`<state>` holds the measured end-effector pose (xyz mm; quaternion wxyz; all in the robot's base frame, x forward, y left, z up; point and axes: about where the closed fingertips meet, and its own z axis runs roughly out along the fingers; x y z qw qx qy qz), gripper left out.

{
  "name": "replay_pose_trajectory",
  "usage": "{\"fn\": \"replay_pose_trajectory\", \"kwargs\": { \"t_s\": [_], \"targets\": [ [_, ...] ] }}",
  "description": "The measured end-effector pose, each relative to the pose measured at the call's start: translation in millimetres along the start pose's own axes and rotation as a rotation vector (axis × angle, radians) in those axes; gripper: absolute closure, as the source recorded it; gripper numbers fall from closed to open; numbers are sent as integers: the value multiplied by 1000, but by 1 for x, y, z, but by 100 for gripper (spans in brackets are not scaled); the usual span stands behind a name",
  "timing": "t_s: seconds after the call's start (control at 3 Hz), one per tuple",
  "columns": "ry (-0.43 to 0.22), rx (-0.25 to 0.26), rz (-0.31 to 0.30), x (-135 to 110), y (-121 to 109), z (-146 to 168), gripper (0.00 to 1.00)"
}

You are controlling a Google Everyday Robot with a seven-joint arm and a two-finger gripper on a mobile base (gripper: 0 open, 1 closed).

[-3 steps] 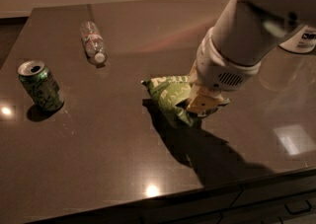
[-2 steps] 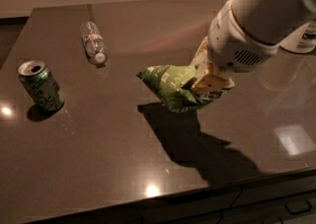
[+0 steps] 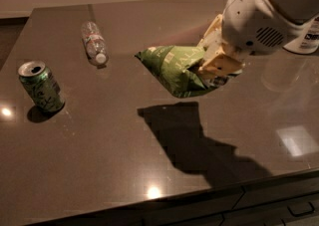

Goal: Pick green jalapeno chip bag

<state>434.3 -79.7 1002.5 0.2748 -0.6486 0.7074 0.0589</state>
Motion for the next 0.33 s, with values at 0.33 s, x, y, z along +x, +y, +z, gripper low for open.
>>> {"fn": "replay_pose_trajectory", "kwargs": {
  "t_s": [0.33],
  "targets": [
    [0,0,0,0,0,0,100]
  ]
}}
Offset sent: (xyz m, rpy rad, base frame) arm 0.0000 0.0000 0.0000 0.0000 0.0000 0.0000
